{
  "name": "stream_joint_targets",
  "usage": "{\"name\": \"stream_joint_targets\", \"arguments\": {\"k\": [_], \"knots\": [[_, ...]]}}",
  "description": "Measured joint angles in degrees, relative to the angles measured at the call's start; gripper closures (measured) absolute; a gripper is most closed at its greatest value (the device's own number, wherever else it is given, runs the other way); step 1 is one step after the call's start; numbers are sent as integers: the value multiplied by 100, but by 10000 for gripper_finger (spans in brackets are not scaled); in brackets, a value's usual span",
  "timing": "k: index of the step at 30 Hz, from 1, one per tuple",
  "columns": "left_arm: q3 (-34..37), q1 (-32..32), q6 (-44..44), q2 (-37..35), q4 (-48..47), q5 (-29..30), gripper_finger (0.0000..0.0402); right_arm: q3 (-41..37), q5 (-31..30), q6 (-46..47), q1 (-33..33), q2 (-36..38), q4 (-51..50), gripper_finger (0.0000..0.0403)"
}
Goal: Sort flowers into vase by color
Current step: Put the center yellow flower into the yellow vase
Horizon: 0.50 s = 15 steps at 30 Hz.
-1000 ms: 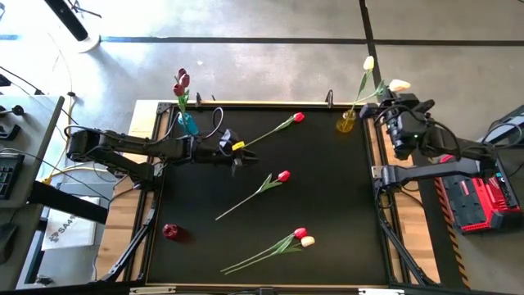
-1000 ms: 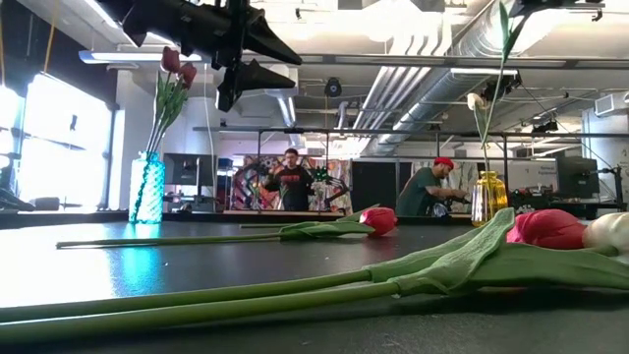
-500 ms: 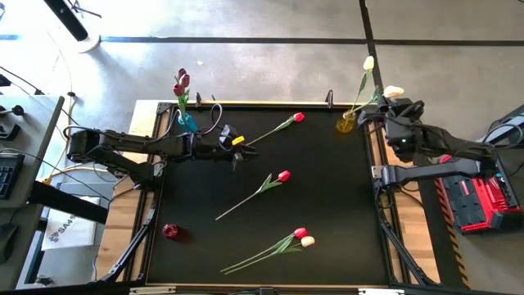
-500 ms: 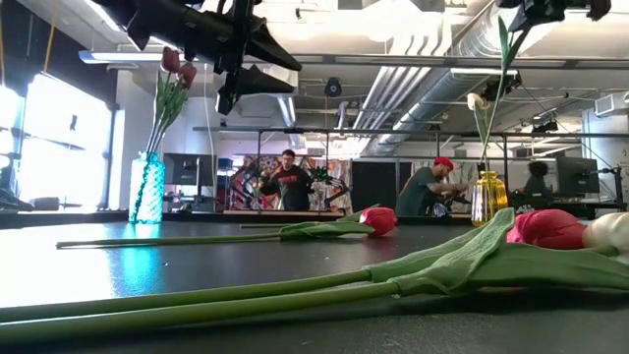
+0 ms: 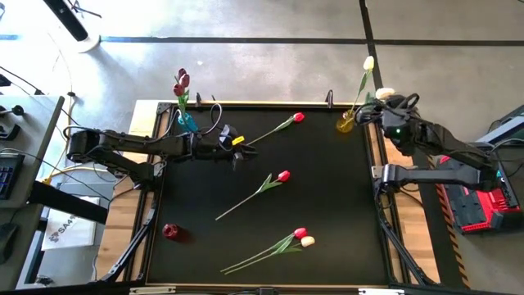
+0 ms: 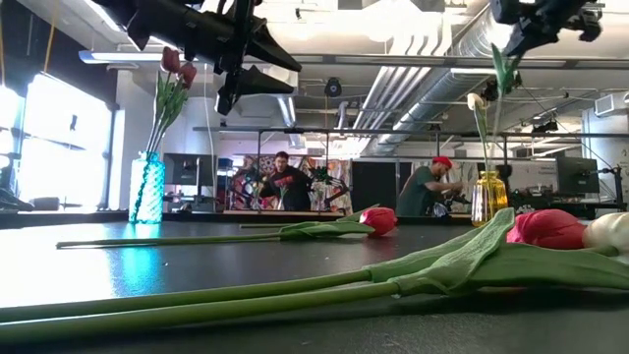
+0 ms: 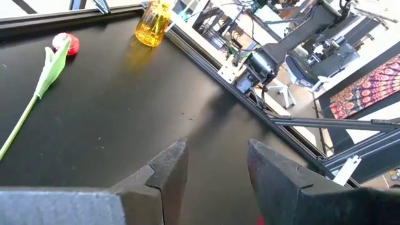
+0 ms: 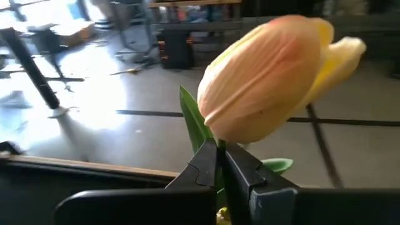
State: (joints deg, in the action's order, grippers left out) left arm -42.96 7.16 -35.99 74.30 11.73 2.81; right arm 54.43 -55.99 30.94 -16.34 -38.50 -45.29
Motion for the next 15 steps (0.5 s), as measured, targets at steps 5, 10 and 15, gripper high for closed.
{"name": "stream_joint_targets", "arguments": {"k": [5,10,15], "knots": [[0,0,-43,0,0,77,250,385,-174,-740,-442,-286,129,403],[0,37,-45,0,2,90,250,777,550,-1176,-1182,-650,122,403],[0,37,-101,0,4,109,250,975,1004,-1370,-1633,-895,169,403]]}}
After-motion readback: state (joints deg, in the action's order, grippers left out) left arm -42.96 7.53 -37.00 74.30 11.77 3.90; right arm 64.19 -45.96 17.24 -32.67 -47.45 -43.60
